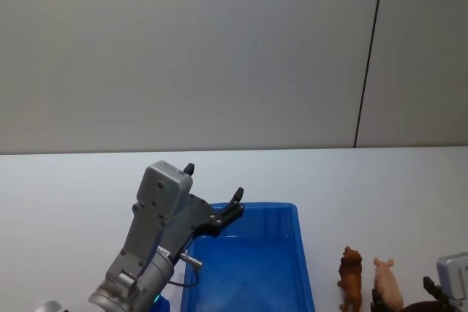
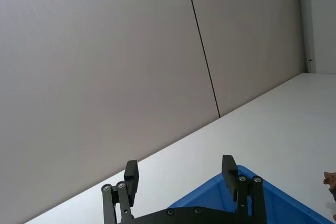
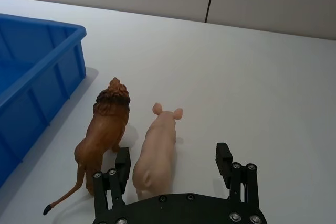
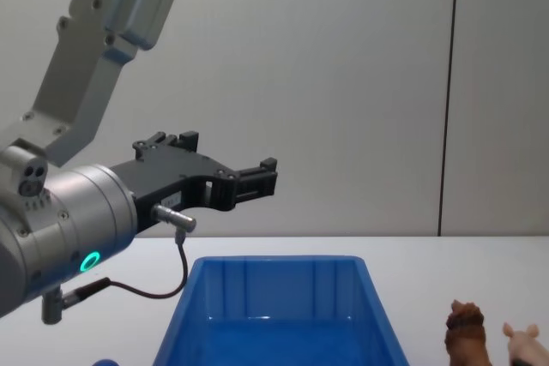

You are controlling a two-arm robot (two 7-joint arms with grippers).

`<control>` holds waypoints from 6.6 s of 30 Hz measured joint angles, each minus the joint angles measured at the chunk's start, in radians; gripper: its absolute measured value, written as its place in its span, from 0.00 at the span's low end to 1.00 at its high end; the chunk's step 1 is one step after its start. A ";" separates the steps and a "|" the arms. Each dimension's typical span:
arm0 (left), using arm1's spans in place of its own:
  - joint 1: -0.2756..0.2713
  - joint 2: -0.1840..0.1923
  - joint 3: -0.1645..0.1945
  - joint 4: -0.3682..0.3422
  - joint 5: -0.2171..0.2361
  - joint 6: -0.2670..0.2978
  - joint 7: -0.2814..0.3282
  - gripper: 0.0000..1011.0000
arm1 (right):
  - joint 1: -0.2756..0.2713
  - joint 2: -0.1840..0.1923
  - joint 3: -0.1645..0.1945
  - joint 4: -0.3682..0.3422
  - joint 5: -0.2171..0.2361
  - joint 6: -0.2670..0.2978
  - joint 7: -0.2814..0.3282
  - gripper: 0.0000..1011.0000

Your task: Pick up the two dolls from the table and place them into the box.

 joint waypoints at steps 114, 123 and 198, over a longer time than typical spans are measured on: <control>0.000 0.000 0.000 0.000 0.000 0.000 0.000 0.99 | 0.170 -0.137 -0.067 0.061 -0.084 -0.043 0.363 0.99; 0.000 0.000 0.000 0.000 0.000 0.000 0.000 0.99 | 0.102 -0.106 -0.060 -0.005 -0.085 -0.057 0.250 0.99; 0.000 0.000 0.000 0.000 0.000 0.000 0.000 0.99 | 0.052 -0.141 -0.029 0.098 -0.065 -0.081 0.070 0.28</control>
